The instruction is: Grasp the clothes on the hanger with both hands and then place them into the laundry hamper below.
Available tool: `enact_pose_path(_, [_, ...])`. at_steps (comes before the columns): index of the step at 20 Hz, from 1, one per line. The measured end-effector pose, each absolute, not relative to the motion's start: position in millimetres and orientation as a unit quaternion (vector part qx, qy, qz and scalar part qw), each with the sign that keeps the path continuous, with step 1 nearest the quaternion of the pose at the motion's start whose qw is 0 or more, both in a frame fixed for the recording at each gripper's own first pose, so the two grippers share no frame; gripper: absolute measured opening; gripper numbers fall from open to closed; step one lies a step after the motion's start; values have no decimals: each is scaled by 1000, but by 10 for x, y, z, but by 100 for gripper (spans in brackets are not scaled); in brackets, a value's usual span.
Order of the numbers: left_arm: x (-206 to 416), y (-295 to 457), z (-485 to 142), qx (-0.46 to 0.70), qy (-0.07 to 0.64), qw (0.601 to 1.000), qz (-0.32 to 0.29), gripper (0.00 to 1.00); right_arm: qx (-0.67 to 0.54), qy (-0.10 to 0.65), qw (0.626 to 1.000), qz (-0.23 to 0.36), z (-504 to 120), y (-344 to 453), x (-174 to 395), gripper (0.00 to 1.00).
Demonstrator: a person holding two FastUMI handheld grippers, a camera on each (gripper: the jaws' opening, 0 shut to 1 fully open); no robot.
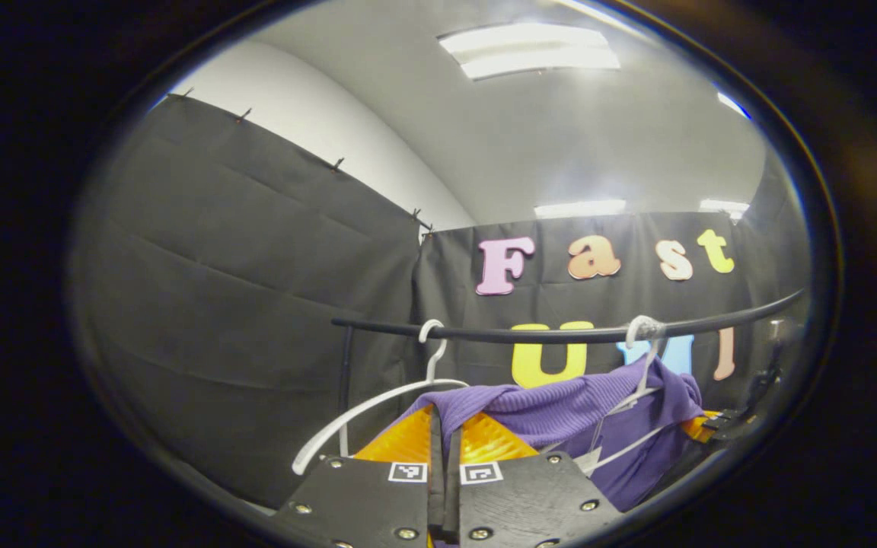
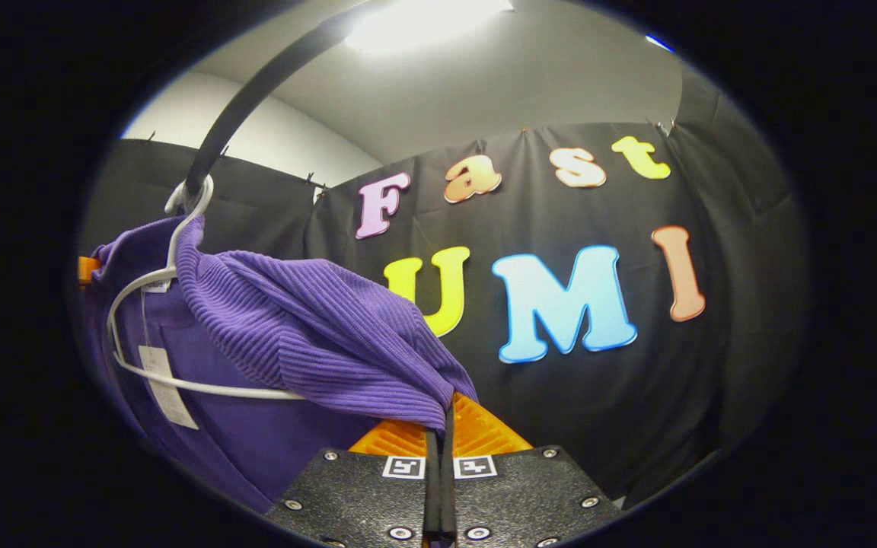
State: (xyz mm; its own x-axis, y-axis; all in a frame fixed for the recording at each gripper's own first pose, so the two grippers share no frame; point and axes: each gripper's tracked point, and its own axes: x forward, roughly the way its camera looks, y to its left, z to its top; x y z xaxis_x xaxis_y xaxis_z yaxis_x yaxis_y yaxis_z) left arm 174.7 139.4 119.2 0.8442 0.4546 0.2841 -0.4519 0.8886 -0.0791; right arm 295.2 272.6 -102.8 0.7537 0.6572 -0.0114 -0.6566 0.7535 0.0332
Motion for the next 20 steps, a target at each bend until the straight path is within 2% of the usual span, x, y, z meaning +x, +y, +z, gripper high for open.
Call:
enact_pose_path(8, [2200, 1668, 794, 10, -82, 983, 167, 0, 20, -10, 943, 332, -744, 2554, 3207, 0])
enact_pose_path(9, [2244, 1693, 654, 1, -68, 986, 155, 5, 15, -13, 944, 329, -735, 2528, 3219, 0])
enact_pose_path(10, [2285, 1713, 520, -3, -57, 988, 144, 1, 16, -8, 944, 329, -784, 2549, 3207, 0])
enact_pose_path(12, [2385, 1741, 287, -10, -38, 991, 129, 1, 4, -5, 943, 333, -840, 2569, 3175, 0])
enact_pose_path(13, [2428, 1724, 194, -25, -33, 992, 120, 5, -8, -10, 943, 332, -840, 2558, 3173, 0])
enact_pose_path(14, [2450, 1709, 122, -46, -34, 992, 109, 1, -17, -18, 945, 327, -824, 2535, 3177, 0])
enact_pose_path(15, [2468, 1692, 88, -72, -44, 992, 98, 5, -18, -23, 947, 321, -792, 2519, 3196, 0])
enact_pose_path(16, [2451, 1673, 71, -94, -54, 990, 86, 1, -11, -24, 948, 319, -778, 2517, 3207, 0])
enact_pose_path(18, [2490, 1677, 6, -109, -62, 989, 72, 0, 9, -24, 947, 321, -725, 2527, 3229, 0])
enact_pose_path(19, [2545, 1668, -30, -113, -58, 990, 66, 1, 15, -24, 947, 321, -693, 2511, 3248, 0])
enact_pose_path(20, [2590, 1672, -27, -114, -58, 990, 60, 5, 22, -23, 946, 321, -678, 2495, 3262, 0])
